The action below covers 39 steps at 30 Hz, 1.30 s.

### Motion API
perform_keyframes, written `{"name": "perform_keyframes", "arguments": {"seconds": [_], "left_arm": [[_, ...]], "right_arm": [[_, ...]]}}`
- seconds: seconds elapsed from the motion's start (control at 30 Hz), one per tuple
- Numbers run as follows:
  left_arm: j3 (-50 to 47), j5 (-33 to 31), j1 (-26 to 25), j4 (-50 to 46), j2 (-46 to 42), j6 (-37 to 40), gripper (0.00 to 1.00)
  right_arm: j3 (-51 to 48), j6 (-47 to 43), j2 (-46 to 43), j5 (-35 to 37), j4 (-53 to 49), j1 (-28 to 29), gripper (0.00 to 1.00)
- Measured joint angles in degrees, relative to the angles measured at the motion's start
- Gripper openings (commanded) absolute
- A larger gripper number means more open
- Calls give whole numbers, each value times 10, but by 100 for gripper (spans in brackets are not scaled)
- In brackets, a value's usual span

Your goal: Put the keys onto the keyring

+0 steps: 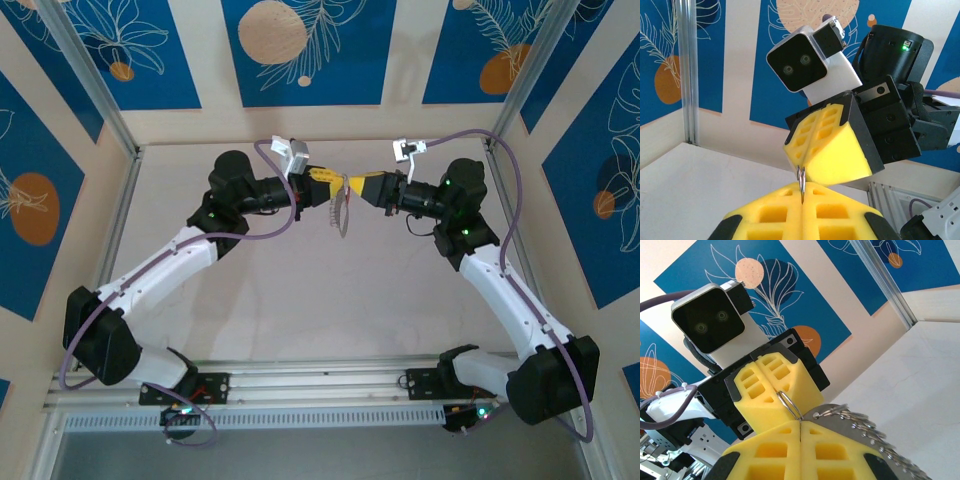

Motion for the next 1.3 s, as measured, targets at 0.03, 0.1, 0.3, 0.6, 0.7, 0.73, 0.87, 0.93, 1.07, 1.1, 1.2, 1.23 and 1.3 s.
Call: {"name": "perform_keyframes", "arguments": {"seconds": [0.03,0.1,0.3,0.6,0.7,0.73,0.87,0.93,1.07,1.1,1.2,1.23,1.3], "left_arm": [[0,0,0,0,0,0,0],[0,0,0,0,0,-2,0],[0,1,0,2,0,-13,0],[-1,9,-1,18,1,-24,0],[-1,10,0,23,4,-30,0],[-1,10,0,24,5,-30,0],[-1,11,-1,26,8,-34,0],[-1,11,-1,28,11,-37,0],[-1,14,-1,53,17,-50,0],[-1,15,-1,63,18,-55,0],[-1,24,-1,92,25,-77,0],[-1,28,0,104,29,-87,0],[-1,39,1,134,39,-117,0]], "right_arm": [[0,0,0,0,-1,-2,0],[-1,0,-1,-1,0,-6,0],[-5,1,-3,-5,3,-7,0],[-5,-3,-2,-19,-2,1,0],[-5,-9,-2,-19,-11,2,0],[-5,-11,-2,-19,-14,2,0],[-5,-17,-2,-19,-24,-1,9],[-5,-17,-2,-21,-30,-6,20],[-5,-20,-4,-26,-52,-26,31],[-5,-21,-7,-26,-57,-35,31],[-5,-19,-20,-26,-62,-55,32],[-5,-19,-25,-26,-61,-60,33],[-5,-14,-35,-26,-57,-70,37]]}}
